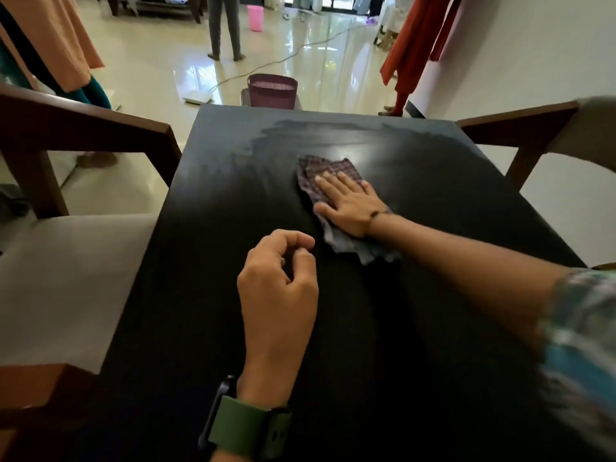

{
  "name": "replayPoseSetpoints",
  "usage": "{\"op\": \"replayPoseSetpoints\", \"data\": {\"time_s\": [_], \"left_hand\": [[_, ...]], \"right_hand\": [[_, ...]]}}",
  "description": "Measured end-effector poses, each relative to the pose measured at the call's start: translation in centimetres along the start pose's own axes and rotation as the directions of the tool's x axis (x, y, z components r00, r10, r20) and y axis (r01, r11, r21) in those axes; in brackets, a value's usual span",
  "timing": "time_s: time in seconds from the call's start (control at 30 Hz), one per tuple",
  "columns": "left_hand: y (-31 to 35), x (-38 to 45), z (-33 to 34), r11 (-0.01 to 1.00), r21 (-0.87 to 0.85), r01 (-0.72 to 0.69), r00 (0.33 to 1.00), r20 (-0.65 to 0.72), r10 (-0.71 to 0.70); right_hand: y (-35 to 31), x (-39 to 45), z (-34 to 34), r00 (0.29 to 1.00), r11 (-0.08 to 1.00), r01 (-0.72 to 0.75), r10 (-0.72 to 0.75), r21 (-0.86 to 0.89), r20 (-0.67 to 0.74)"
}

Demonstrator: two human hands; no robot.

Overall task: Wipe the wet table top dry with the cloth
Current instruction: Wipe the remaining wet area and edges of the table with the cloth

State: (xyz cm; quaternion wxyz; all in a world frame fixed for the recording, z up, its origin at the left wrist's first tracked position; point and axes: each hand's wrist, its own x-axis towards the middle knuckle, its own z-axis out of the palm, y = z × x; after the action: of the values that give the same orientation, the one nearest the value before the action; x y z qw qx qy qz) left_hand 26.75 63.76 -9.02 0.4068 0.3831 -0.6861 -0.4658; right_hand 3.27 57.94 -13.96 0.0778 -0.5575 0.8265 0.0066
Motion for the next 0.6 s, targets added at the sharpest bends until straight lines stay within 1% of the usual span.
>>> {"op": "replayPoseSetpoints", "data": {"time_s": [0.03, 0.1, 0.13, 0.2, 0.27, 0.3, 0.33, 0.37, 0.4, 0.43, 0.47, 0.53, 0.57, 0.6], "left_hand": [[0.3, -0.6, 0.5, 1.000, -0.003, 0.007, 1.000, 0.004, -0.006], [0.9, -1.8, 1.4, 1.000, 0.002, 0.014, 1.000, 0.027, -0.014], [1.2, -2.4, 1.8, 1.000, 0.016, 0.014, 0.999, 0.042, -0.014], [1.9, -3.3, 2.7, 0.999, 0.035, 0.011, 0.998, 0.057, -0.013], [2.6, -3.9, 3.7, 0.999, 0.045, 0.013, 0.998, 0.066, -0.016], [3.0, -4.3, 4.3, 0.999, 0.050, 0.013, 0.997, 0.074, -0.016], [3.5, -4.6, 4.9, 0.998, 0.054, 0.011, 0.996, 0.083, -0.016], [4.0, -5.1, 5.4, 0.998, 0.056, 0.007, 0.996, 0.093, -0.012], [4.4, -5.6, 5.9, 0.998, 0.058, 0.000, 0.995, 0.103, -0.006], [4.8, -6.0, 6.3, 0.998, 0.066, -0.005, 0.993, 0.116, -0.002], [5.2, -6.5, 6.6, 0.997, 0.075, -0.010, 0.991, 0.134, 0.000], [5.9, -7.6, 7.2, 0.996, 0.082, -0.016, 0.986, 0.165, 0.002], [6.3, -8.2, 7.5, 0.996, 0.084, -0.015, 0.985, 0.174, 0.000], [6.6, -8.7, 7.7, 0.996, 0.088, -0.010, 0.984, 0.181, -0.006]], "right_hand": [[0.2, 1.5, -0.1, 0.998, 0.998, -0.064, 0.064, 0.011, 0.024], [0.2, 1.9, 0.2, 0.994, 0.993, -0.113, 0.112, 0.043, 0.021], [0.2, 0.6, 0.6, 0.995, 0.994, -0.096, 0.096, 0.051, 0.009], [0.8, -4.4, 2.0, 1.000, 0.999, 0.012, -0.011, 0.037, -0.022], [3.4, -10.5, 3.4, 0.993, 0.994, 0.105, -0.103, 0.023, -0.059], [5.9, -13.0, 3.7, 0.993, 0.996, 0.089, -0.088, 0.008, -0.075], [8.9, -14.6, 3.4, 0.995, 1.000, 0.029, -0.028, 0.002, -0.095], [12.2, -15.8, 3.0, 0.991, 0.996, -0.084, 0.085, 0.011, -0.104], [15.2, -16.6, 2.5, 0.971, 0.975, -0.218, 0.222, 0.045, -0.092], [17.9, -17.0, 1.9, 0.935, 0.935, -0.345, 0.350, 0.082, -0.058], [19.8, -17.4, 1.5, 0.895, 0.891, -0.440, 0.446, 0.115, -0.026], [20.7, -18.1, 1.2, 0.847, 0.840, -0.526, 0.531, 0.129, -0.001], [19.9, -18.5, 1.4, 0.843, 0.836, -0.534, 0.538, 0.129, 0.003], [18.5, -18.9, 1.8, 0.854, 0.846, -0.517, 0.520, 0.127, 0.008]]}}
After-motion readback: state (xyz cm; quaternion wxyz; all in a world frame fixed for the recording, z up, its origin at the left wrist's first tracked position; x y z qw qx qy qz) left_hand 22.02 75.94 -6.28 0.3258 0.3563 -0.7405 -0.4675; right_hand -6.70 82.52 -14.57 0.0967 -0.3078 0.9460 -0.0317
